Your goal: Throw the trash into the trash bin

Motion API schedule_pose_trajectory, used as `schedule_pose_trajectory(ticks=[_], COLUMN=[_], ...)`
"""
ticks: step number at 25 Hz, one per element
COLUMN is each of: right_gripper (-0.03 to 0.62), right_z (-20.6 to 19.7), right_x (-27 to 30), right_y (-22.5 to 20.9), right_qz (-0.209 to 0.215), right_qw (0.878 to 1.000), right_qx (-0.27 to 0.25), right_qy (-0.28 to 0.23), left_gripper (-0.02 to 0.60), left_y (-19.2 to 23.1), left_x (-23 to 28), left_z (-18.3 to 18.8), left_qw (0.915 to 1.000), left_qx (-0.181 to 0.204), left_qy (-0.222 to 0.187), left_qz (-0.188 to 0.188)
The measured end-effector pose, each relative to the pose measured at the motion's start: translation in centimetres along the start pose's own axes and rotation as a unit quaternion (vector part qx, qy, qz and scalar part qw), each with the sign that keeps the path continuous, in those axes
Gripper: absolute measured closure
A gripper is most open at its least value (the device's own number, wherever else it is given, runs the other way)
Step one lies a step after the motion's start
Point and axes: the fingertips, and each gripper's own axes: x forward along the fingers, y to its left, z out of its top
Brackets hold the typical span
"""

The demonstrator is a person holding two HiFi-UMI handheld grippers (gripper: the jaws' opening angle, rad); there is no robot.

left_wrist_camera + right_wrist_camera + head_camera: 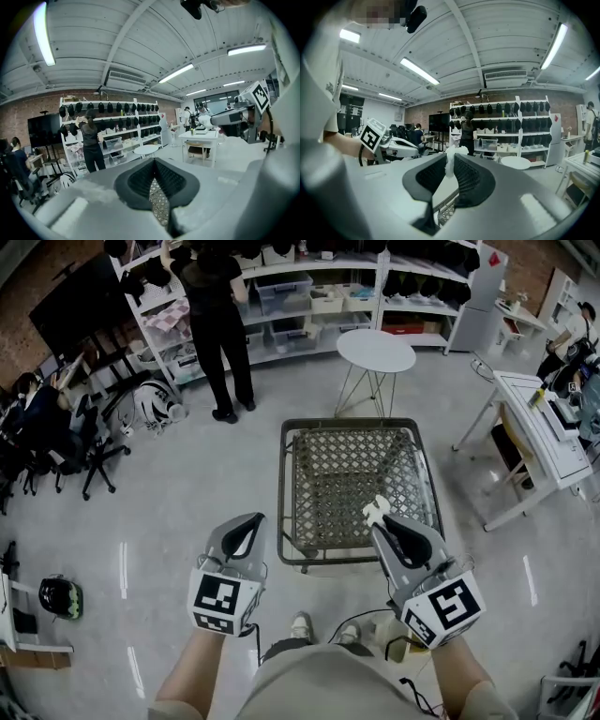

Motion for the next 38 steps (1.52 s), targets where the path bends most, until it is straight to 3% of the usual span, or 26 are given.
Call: schedule_pose_trajectory(ticks=[5, 12, 21, 29, 38], right_gripper=[0.540, 0.543, 0.542, 0.542, 0.542], right_z=[-0.9, 0.0, -1.1, -6.6, -18.9], right_x=[-1.0, -2.6, -10.3, -18.7, -29.1], right_y=[0.4, -1.9, -7.7, -12.3, -14.9], right_qz=[-0.005, -0.043, -0.157, -0.267, -0.367], right_qw=[1.000, 0.999, 0.987, 0.960, 0.907], right_qx=[0.017, 0.020, 0.038, 0.087, 0.190], right_qy=[-0.002, -0.020, -0.019, 0.019, 0.082], left_gripper=[0.578, 0.578, 0.578, 0.578, 0.578], left_y=[-0.8, -3.2, -11.4, -23.0, -37.6], left_x=[-0.2, 1.3, 5.4, 10.0, 13.0], left_z=[0.2, 3.0, 5.6, 5.3, -0.2], left_qw=[1.0000, 0.9988, 0.9884, 0.9615, 0.9141], left_qx=[0.001, 0.019, 0.065, 0.092, 0.126], left_qy=[-0.004, -0.028, -0.047, -0.033, 0.033], left_qz=[-0.007, -0.035, -0.129, -0.257, -0.384])
